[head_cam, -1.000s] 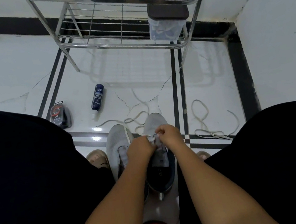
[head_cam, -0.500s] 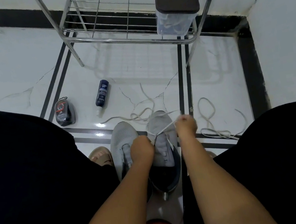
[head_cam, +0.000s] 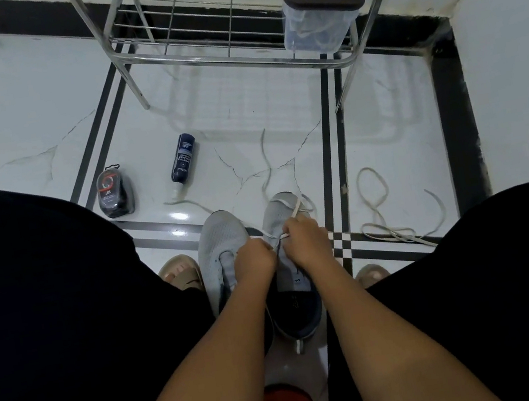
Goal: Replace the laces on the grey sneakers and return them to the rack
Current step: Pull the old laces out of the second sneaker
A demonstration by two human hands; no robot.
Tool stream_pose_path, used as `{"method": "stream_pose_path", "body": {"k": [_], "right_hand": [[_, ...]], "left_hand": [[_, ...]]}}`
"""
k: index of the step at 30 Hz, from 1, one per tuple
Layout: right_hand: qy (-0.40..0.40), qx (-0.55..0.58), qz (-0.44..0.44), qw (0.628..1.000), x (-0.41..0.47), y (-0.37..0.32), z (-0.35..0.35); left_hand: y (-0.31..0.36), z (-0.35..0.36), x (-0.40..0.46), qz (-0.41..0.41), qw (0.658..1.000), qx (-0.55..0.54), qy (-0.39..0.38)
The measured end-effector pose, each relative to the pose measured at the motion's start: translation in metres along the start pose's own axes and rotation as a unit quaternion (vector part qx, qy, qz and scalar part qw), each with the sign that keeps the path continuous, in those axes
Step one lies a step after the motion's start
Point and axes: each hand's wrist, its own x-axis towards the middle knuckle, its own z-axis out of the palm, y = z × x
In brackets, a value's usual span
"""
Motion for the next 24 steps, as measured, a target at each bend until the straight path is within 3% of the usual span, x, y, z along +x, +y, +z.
{"method": "stream_pose_path", "body": {"k": [3,9,11,13,15,18,20,21,22,23,24], "right_hand": [[0.033,-0.100,-0.076,0.992,0.000,0.001,0.006],[0.029,-0.137,-0.107,0.984,0.001,0.002,0.012],[0.037,-0.086,-0.060,0.994,0.003,0.001,0.008],[0.133,0.056,0.077,0.987,0.006,0.003,-0.007],[0.253,0.234,0.249,0.905,0.011,0.012,-0.039],[0.361,0.505,0.396,0.677,0.029,0.034,-0.094],[0.331,0.682,0.388,0.524,0.029,0.033,-0.105],[0.286,0.745,0.369,0.477,0.024,0.024,-0.104],[0.239,0.766,0.354,0.481,0.020,0.017,-0.096],[0.197,0.739,0.342,0.546,0.016,0.009,-0.086],[0.146,0.663,0.321,0.660,0.012,0.003,-0.076]], "left_hand": [[0.000,0.001,0.000,0.004,1.000,0.010,0.004],[0.001,0.001,0.000,-0.003,1.000,0.021,0.000],[0.000,0.000,-0.001,-0.014,1.000,0.020,0.000],[-0.002,-0.001,0.001,-0.033,0.999,0.015,0.007],[-0.006,-0.003,0.000,-0.055,0.998,0.010,0.009],[-0.007,-0.002,0.002,-0.048,0.999,0.005,0.000],[-0.007,-0.001,0.001,-0.042,0.999,-0.005,-0.004],[-0.007,0.000,0.001,-0.040,0.999,-0.009,-0.003],[-0.006,0.000,0.001,-0.040,0.999,-0.010,-0.003],[-0.006,0.001,0.001,-0.042,0.999,-0.011,-0.003],[-0.006,0.001,0.002,-0.046,0.999,-0.013,-0.003]]}}
